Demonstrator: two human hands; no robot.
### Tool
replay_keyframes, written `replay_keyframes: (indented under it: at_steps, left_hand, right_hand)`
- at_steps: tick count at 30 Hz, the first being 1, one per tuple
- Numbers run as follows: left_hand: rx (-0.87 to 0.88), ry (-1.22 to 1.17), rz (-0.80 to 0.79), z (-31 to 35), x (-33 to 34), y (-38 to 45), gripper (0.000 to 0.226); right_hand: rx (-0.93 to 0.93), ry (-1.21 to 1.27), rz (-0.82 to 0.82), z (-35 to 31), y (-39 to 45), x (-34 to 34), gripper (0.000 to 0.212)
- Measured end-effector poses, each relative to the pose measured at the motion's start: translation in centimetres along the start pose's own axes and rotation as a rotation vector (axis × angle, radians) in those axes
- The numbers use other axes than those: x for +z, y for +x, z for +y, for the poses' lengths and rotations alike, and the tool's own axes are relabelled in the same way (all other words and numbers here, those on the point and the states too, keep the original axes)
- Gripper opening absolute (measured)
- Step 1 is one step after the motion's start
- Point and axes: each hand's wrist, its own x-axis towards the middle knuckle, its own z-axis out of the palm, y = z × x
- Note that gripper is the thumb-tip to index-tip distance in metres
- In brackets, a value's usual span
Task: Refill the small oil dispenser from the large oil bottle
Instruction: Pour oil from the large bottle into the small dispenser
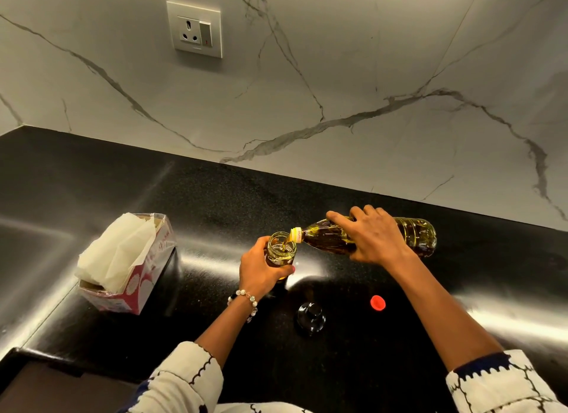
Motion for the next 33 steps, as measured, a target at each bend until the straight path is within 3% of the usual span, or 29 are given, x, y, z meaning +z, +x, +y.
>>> replay_keyframes:
  at_steps: [33]
  left_hand:
    - [0.018, 0.026, -0.029, -0.28, -0.08, 0.34, 0.07]
  right_hand:
    - [-0.005, 0.006, -0.001, -0.09, 0.1, -0.07, 0.097]
